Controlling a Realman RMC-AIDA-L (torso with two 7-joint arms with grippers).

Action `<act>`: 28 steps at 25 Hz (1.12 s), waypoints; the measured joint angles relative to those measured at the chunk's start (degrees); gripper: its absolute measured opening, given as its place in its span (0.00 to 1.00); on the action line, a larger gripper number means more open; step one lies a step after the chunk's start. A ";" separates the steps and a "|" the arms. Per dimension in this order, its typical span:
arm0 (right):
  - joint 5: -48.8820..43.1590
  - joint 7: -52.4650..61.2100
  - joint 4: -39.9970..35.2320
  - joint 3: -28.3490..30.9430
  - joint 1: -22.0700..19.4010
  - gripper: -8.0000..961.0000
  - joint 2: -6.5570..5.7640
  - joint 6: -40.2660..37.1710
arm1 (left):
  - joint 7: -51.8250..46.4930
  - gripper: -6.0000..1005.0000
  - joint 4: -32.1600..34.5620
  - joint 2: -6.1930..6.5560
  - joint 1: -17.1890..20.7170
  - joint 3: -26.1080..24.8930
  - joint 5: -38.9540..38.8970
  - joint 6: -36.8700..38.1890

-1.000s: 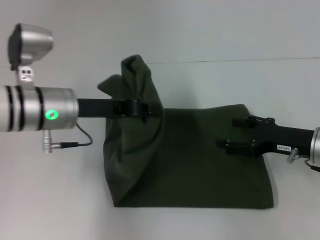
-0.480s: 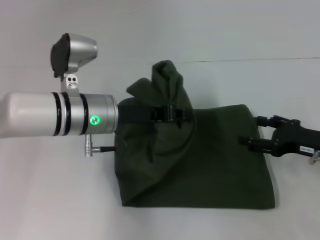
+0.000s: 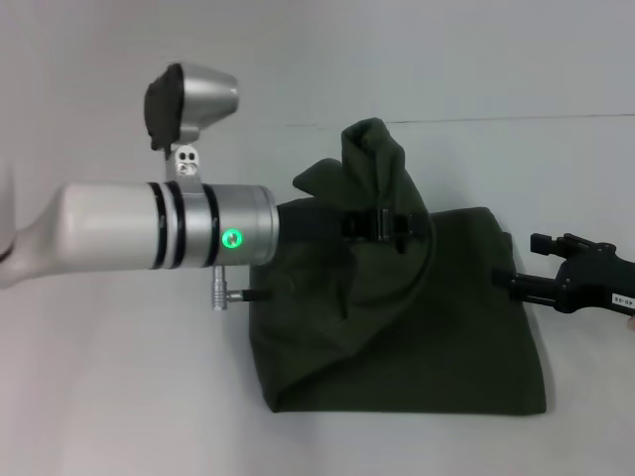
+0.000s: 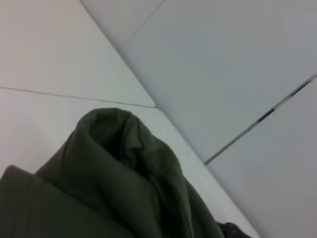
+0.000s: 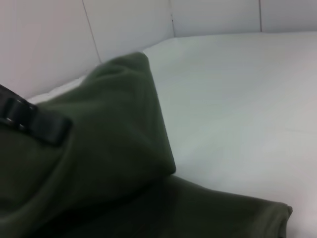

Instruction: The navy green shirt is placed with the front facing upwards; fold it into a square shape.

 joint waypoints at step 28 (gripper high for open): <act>3.29 -1.50 -2.77 2.10 -0.29 0.96 0.21 -5.31 | 11.94 0.67 -8.80 0.94 -0.75 5.77 -16.50 -3.23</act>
